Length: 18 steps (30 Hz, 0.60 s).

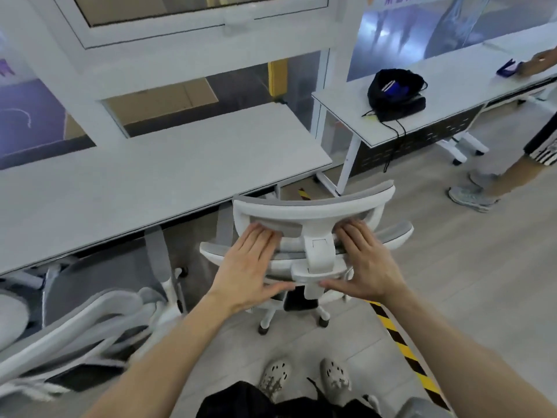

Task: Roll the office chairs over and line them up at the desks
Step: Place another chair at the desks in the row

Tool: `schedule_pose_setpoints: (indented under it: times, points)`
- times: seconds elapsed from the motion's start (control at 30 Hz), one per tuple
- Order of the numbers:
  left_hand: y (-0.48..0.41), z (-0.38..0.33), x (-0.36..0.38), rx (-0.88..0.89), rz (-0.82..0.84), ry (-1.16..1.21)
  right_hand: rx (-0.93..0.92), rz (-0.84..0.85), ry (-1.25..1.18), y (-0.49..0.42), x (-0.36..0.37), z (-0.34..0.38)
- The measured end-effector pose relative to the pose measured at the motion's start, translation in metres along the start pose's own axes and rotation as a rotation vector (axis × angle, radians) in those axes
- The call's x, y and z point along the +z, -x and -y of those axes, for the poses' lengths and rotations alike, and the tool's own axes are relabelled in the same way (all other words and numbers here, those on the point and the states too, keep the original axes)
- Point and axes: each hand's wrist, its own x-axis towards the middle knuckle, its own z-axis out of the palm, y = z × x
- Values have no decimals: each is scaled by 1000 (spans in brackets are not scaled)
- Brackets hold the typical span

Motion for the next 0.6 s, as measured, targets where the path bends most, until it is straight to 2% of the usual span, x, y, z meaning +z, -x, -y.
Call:
schedule_pose_setpoints:
  times: [0.07, 0.17, 0.6]
  points:
    - [-10, -12, 2, -60, -23, -7, -79, -105, -48, -4, 6, -7]
    - [-14, -28, 0, -142, -40, -38, -169, -163, -98, -10, 12, -19]
    - [-17, -80, 1, -376, -73, -76, -353, -128, -135, -25, 19, -65]
